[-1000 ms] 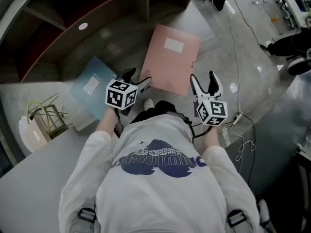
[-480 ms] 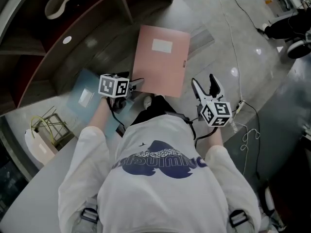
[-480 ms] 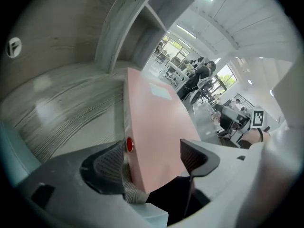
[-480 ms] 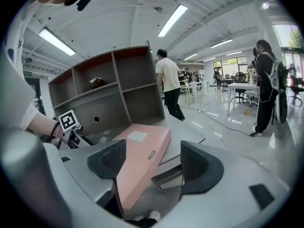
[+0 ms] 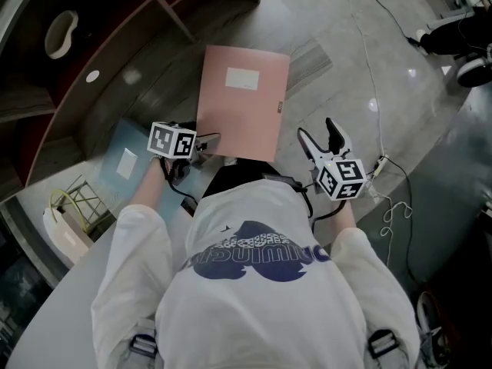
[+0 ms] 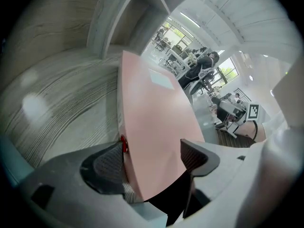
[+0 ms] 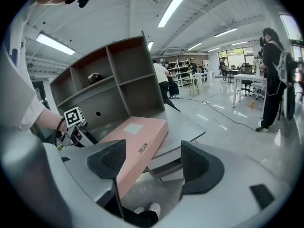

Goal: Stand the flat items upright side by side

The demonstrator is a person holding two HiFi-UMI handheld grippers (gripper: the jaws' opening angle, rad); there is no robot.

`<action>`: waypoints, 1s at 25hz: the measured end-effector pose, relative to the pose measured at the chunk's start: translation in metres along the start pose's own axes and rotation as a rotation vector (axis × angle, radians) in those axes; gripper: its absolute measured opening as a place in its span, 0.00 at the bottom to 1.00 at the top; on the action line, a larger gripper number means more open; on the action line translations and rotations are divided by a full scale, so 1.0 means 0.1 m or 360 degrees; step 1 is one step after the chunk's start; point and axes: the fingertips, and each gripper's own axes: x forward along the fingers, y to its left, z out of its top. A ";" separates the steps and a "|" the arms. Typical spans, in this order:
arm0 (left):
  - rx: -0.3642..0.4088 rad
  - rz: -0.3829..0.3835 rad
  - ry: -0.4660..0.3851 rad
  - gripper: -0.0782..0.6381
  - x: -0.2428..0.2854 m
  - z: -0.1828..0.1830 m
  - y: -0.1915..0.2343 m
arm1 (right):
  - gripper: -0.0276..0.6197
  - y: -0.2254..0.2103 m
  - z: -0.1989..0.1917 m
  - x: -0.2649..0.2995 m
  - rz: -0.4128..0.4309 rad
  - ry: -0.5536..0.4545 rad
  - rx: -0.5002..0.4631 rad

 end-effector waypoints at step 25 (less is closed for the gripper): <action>0.0127 0.0022 0.0174 0.52 0.06 -0.02 0.12 | 0.61 0.68 -1.07 0.38 0.0665 0.0462 0.0738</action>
